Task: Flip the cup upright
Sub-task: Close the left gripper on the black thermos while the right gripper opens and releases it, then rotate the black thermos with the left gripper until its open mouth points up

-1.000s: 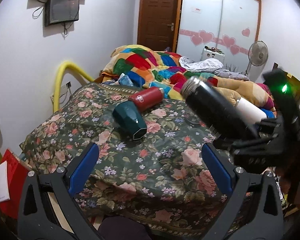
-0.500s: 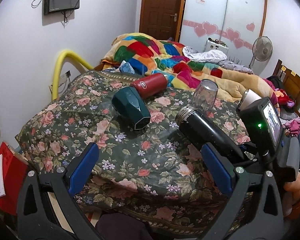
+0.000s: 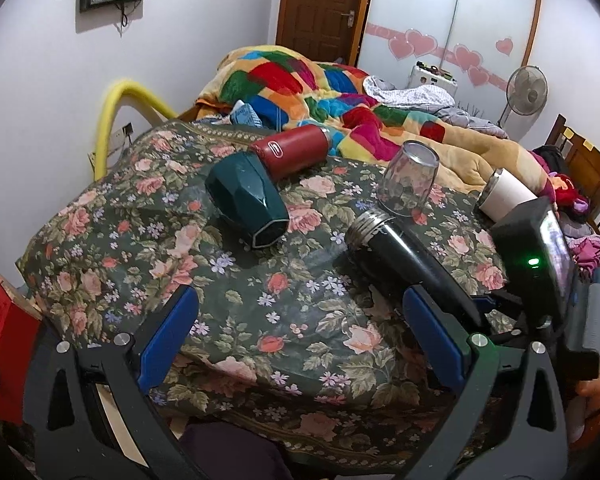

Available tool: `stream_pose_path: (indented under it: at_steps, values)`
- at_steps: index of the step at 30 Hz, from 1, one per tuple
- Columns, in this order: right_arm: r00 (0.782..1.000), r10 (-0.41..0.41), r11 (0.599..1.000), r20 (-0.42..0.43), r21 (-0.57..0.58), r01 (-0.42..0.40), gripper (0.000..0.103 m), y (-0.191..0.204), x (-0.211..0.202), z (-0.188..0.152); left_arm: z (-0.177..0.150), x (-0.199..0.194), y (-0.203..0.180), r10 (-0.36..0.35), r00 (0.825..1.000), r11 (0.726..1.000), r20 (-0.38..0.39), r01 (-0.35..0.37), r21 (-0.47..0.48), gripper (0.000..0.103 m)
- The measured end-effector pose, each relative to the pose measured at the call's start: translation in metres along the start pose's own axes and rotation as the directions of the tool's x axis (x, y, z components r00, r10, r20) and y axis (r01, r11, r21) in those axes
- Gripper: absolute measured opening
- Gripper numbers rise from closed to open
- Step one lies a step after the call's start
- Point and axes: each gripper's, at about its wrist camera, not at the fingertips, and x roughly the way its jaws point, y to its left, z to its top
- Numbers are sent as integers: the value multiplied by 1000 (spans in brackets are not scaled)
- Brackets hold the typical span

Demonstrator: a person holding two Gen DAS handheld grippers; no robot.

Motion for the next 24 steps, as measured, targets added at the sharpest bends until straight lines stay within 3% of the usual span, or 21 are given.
stream_pose_path:
  at_steps: [4, 9, 13, 16, 18, 20, 24]
  values:
    - [999, 19, 1000, 46, -5, -19, 65, -3, -24, -4, 3, 4, -2, -19, 999, 1000, -27, 18, -23, 103]
    - [989, 1, 1000, 147, 24, -4, 65, -17, -69, -18, 5, 14, -13, -97, 992, 995, -76, 94, -43, 103]
    - [968, -84, 995, 235, 73, 68, 66, -29, -102, -30, 4, 35, -27, -170, 974, 984, -152, 161, -71, 103]
    - [950, -120, 988, 288, 127, 86, 69, -40, -123, -44, 0, 56, -36, -212, 949, 975, -232, 190, -114, 96]
    - [938, -140, 983, 316, 155, 94, 69, -44, -133, -50, -4, 71, -40, -224, 931, 971, -290, 188, -147, 88]
    - [927, -160, 979, 338, 175, 106, 70, -48, -141, -57, -6, 79, -42, -224, 922, 970, -315, 180, -163, 87]
    - [911, -171, 973, 375, 208, 97, 70, -52, -152, -69, -7, 92, -47, -183, 918, 978, -352, 133, -163, 87]
